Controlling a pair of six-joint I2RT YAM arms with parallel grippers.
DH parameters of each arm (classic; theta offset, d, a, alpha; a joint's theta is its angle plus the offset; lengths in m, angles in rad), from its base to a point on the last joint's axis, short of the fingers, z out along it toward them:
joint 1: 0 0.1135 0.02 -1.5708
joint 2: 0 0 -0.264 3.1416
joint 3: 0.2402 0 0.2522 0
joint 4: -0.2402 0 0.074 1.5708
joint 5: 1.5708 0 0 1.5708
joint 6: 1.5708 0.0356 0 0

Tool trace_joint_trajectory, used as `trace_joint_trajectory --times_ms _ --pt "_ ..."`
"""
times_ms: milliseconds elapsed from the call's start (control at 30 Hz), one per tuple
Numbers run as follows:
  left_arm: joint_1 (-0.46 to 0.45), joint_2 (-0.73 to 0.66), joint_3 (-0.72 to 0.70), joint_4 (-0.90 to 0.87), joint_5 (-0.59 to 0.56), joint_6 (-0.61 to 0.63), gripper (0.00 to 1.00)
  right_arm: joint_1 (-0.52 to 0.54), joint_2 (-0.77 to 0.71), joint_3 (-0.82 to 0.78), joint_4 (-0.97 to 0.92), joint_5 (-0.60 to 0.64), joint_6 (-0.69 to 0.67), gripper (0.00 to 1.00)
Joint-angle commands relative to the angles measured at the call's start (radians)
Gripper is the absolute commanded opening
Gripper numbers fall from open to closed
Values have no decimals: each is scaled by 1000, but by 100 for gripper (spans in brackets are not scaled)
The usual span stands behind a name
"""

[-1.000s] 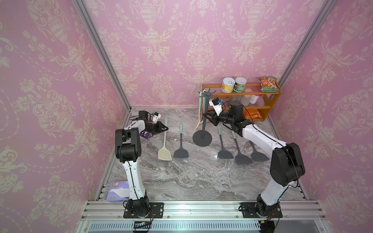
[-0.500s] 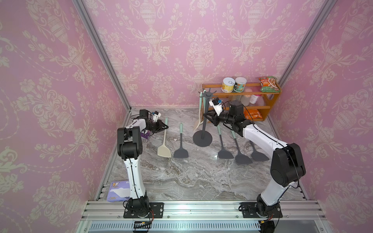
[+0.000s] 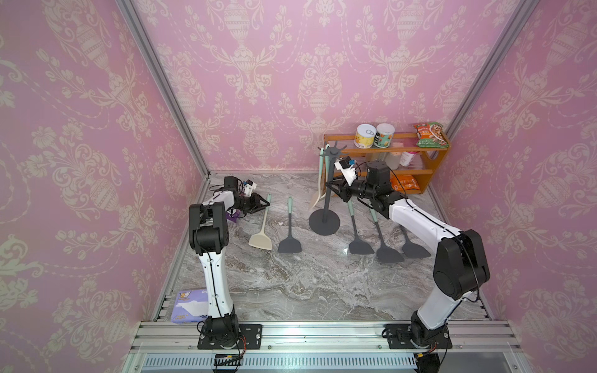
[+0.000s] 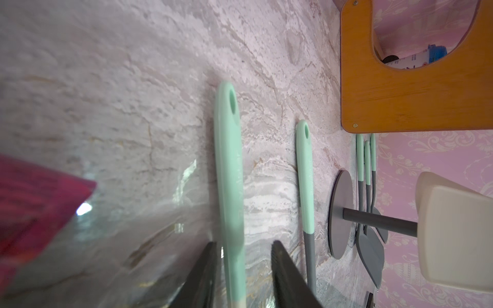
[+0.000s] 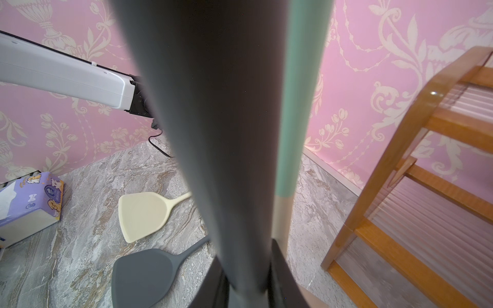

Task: Take the spatula off the kitchen utensil rack
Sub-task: Place the spatula at the center of the board, then move the rack to the center of the board.

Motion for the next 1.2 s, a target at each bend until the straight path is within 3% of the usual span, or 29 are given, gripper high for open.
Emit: trace_joint_trajectory --times_ms 0,167,300,500,867,1167 --pt "-10 -54 6 -45 -91 6 53 -8 -8 -17 -187 -1 64 0" --pt "-32 -200 -71 -44 -248 28 55 -9 -5 -17 -187 -6 64 0" --pt "-60 -380 -184 76 -258 7 55 -8 -8 -22 -182 -18 60 0" --pt "-154 -584 -298 250 -178 2 55 -12 -8 -27 -189 -116 24 0" --pt "-254 -703 -398 545 -33 -98 56 -47 9 -2 -159 -363 8 0" --pt "-392 -831 -474 580 16 82 58 -51 17 -14 -152 -403 -2 0"
